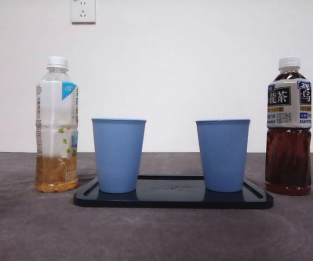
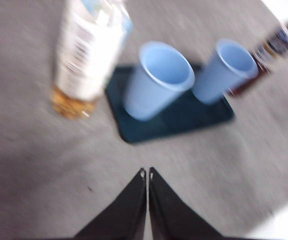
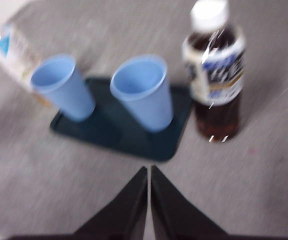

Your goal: Pour the drink into the cup

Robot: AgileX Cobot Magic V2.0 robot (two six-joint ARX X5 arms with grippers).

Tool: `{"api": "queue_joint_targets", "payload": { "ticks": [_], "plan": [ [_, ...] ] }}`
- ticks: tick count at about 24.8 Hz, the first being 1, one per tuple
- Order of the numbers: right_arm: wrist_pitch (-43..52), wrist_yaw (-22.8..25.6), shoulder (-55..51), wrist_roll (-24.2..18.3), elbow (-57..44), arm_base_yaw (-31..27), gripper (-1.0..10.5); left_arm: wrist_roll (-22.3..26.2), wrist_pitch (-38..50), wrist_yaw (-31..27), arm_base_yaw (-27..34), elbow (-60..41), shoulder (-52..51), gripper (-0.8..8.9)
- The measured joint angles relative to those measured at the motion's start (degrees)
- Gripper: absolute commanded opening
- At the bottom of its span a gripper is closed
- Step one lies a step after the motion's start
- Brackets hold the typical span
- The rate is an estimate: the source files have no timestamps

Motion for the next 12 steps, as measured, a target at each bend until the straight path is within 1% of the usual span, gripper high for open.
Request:
{"api": "queue_joint_targets", "payload": {
  "ticks": [3,5,6,7,9,10,11,12],
  "plan": [
    [-2.9,-0.2,0.9,-2.0,0.3,0.0,0.1,1.9,-2.2,1.1,-1.4,0.1,0.7,0.1],
    [-3.0,-0.2,1.0,-2.7,0.3,0.0,0.1,2.6,-2.2,1.1,-1.9,0.2,0.6,0.19],
    [-3.0,-0.2,1.0,-2.9,0.3,0.0,0.3,2.7,-2.2,1.1,-1.8,0.2,0.5,0.74],
    [-3.0,-0.2,1.0,-3.0,0.3,0.0,1.0,2.8,-2.3,1.1,-1.8,0.2,0.5,1.47],
    [-3.0,-0.2,1.0,-3.0,0.3,0.0,3.3,2.8,-2.5,1.1,-1.8,0.2,0.5,3.46],
    [-3.0,-0.2,1.0,-3.0,0.3,0.0,4.0,2.8,-2.5,1.1,-1.8,0.2,0.5,4.24],
    [-3.0,-0.2,1.0,-3.0,0.3,0.0,4.0,2.8,-2.5,1.1,-1.8,0.2,0.5,4.47],
    [-3.0,-0.2,1.0,-3.0,0.3,0.0,4.0,2.8,-2.5,1.1,-1.8,0.2,0.5,4.46]
  ]
}}
